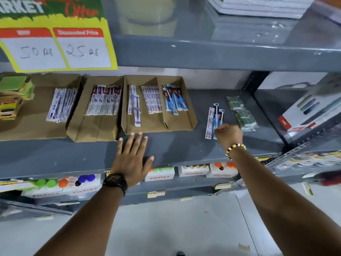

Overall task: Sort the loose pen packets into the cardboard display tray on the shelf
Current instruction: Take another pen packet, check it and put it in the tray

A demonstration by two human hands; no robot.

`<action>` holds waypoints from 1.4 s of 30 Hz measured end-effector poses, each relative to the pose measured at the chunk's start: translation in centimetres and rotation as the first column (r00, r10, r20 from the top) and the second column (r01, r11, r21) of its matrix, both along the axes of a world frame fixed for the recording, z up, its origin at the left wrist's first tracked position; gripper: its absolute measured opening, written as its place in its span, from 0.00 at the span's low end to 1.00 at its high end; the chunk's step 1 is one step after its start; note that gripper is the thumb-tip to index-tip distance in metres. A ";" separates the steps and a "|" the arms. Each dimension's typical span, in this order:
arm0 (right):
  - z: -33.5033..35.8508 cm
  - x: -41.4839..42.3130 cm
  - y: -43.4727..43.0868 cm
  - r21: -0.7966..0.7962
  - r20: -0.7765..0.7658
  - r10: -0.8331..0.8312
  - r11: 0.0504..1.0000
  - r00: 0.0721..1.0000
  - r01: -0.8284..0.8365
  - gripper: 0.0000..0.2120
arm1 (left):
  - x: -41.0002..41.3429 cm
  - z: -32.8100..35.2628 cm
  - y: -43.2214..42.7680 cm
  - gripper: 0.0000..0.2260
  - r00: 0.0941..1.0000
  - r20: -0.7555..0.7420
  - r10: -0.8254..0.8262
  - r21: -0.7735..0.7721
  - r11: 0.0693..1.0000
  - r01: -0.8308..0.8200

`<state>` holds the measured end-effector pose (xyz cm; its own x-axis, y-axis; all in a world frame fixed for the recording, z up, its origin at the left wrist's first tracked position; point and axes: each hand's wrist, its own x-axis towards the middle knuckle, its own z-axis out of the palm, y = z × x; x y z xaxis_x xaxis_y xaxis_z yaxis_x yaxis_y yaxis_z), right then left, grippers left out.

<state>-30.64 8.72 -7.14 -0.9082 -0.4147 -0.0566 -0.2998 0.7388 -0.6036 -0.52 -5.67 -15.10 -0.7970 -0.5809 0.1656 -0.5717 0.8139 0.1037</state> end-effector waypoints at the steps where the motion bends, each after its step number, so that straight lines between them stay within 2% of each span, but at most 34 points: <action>1: 0.1 0.4 -0.6 -0.022 -0.048 0.021 0.999 0.999 -0.023 0.06 | 0.0 0.0 0.0 0.33 1.000 0.006 0.001 0.001 1.000 -0.001; 5: 1.4 1.2 -3.9 -0.108 -0.222 0.049 0.991 0.974 -0.075 0.07 | -0.1 0.1 -0.1 0.32 1.000 0.020 0.005 -0.004 1.000 -0.005; 7: 1.4 0.1 -4.7 -0.079 -0.176 0.021 0.996 0.984 -0.036 0.07 | 0.0 0.1 -0.1 0.31 1.000 0.027 0.003 -0.008 1.000 -0.002; 9: 0.8 -1.3 -4.5 0.048 -0.081 0.015 0.999 0.997 -0.011 0.09 | 0.0 -0.1 -0.1 0.31 1.000 0.022 0.002 -0.011 1.000 -0.001; 11: -0.1 -2.0 -3.7 0.174 -0.048 0.023 0.985 0.999 -0.015 0.12 | -0.1 -0.2 -0.1 0.31 1.000 0.016 0.004 -0.007 1.000 -0.004; 13: -0.8 -2.3 -3.2 0.213 -0.014 0.036 0.976 0.999 -0.032 0.16 | -0.1 -0.3 -0.1 0.32 1.000 0.008 0.010 -0.004 1.000 -0.010; 17: -1.3 -2.3 -2.9 0.220 0.056 0.032 0.975 0.998 -0.044 0.20 | -0.1 -0.2 -0.2 0.32 1.000 0.019 0.013 0.005 1.000 -0.013; 26: -1.1 -2.9 -3.1 0.151 0.142 -0.085 0.987 0.986 0.063 0.12 | -0.1 -0.3 -0.4 0.32 0.999 0.041 0.016 0.004 1.000 -0.016; 30: -0.5 -2.9 -2.1 0.170 0.099 -0.044 0.985 0.994 0.027 0.09 | -0.1 -0.1 -0.3 0.33 0.999 0.037 0.022 0.019 1.000 -0.022; 34: 1.9 -2.9 -0.9 0.008 0.047 -0.051 0.999 0.998 0.051 0.10 | 0.3 0.2 -0.3 0.35 1.000 0.002 0.007 0.110 0.994 -0.007; 37: 4.4 -2.5 0.0 -0.230 0.089 0.057 0.973 0.994 -0.035 0.09 | 0.4 2.0 -0.2 0.37 0.985 -0.170 0.010 0.304 0.952 0.043; 39: 6.1 -1.2 0.4 -0.419 0.205 0.179 0.904 0.962 -0.079 0.07 | 0.1 4.1 -0.3 0.35 0.944 -0.312 0.108 0.486 0.872 0.061; 42: 9.1 1.3 0.5 -0.557 0.304 0.428 0.805 0.851 -0.206 0.08 | -1.2 8.4 -0.5 0.29 0.831 -0.457 0.317 0.756 0.631 0.175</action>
